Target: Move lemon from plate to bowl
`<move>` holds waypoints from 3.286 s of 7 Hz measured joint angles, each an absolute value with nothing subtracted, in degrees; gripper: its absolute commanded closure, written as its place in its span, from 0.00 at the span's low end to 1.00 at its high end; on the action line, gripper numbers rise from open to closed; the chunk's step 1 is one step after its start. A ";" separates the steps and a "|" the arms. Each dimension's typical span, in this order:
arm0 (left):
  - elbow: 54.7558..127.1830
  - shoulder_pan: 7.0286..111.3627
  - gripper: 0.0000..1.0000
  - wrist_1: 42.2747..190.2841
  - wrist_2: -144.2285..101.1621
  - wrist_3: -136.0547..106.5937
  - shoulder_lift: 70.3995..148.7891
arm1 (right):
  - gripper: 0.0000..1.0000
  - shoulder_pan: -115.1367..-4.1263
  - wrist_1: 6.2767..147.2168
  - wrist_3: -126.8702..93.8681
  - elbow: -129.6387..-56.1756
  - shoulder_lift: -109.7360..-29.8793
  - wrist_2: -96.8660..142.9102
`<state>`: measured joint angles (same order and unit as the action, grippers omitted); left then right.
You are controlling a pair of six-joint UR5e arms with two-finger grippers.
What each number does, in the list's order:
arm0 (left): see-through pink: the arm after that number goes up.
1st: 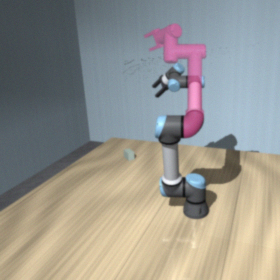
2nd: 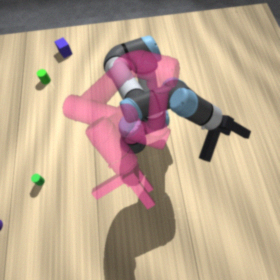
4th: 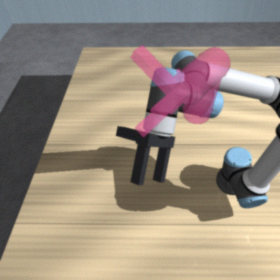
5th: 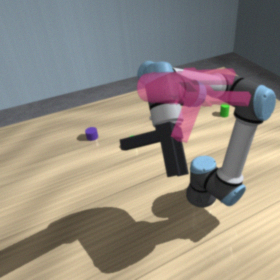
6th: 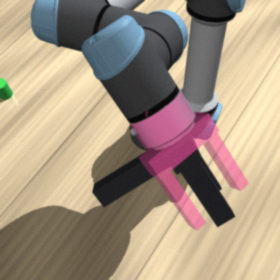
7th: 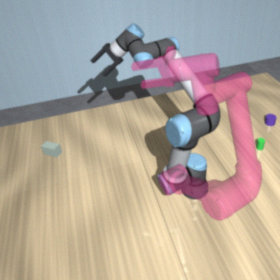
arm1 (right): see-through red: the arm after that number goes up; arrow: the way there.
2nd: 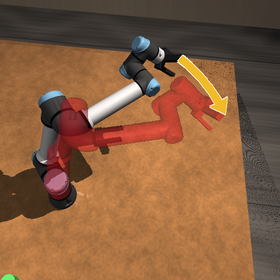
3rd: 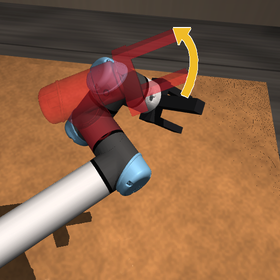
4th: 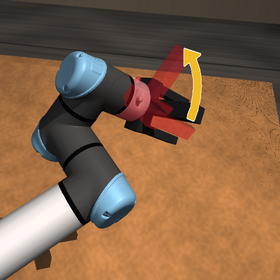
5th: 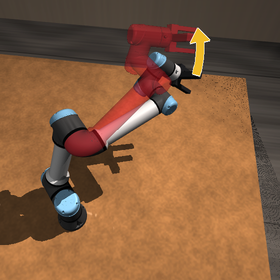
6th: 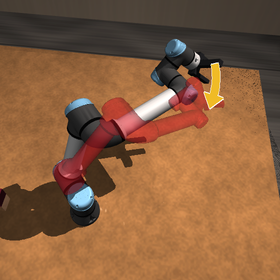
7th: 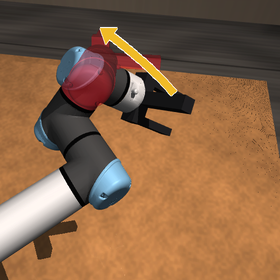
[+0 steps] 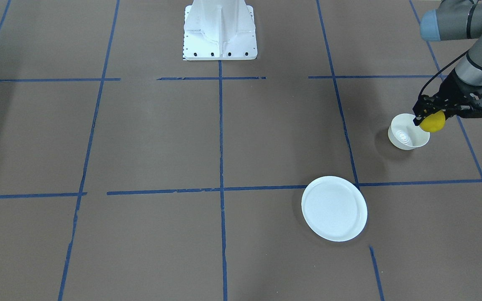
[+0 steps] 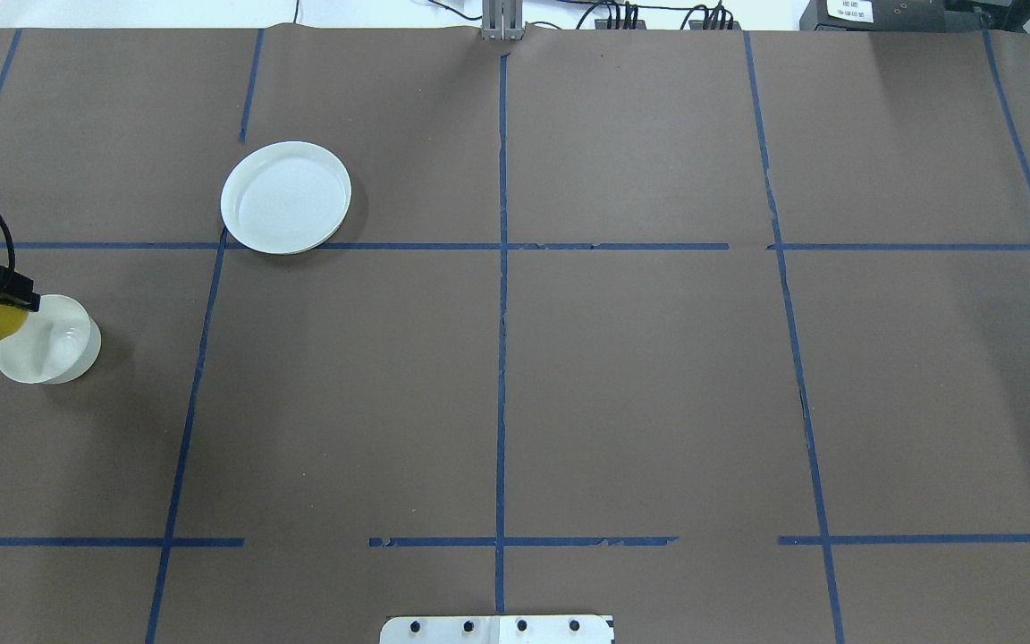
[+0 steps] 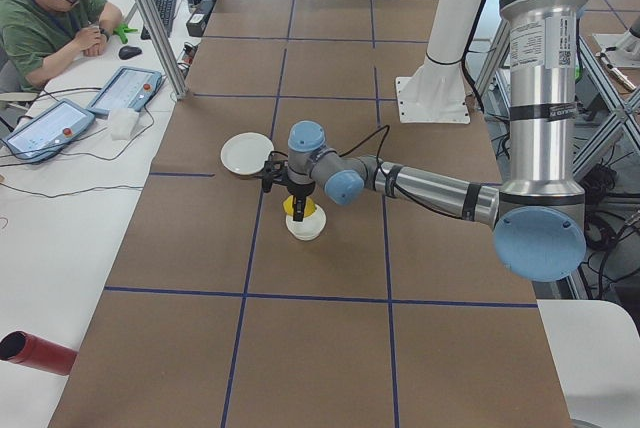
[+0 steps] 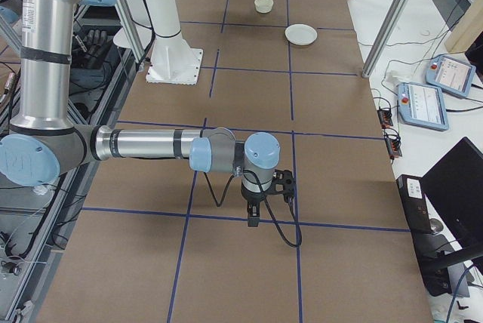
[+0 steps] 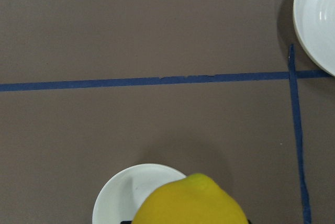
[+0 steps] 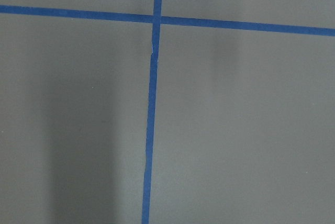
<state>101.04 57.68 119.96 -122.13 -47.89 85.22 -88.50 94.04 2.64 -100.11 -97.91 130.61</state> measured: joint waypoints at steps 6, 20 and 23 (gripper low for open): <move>98.10 54.39 0.01 122.52 -122.61 -49.83 85.65 | 0.00 -88.51 94.04 2.67 -100.11 -97.91 130.61; 101.07 80.26 0.00 100.60 -127.26 -3.98 81.27 | 0.00 -88.51 94.04 2.64 -100.11 -97.90 130.61; 100.22 91.33 0.00 88.53 -132.34 7.09 81.08 | 0.00 -88.51 94.04 2.64 -100.11 -97.88 130.61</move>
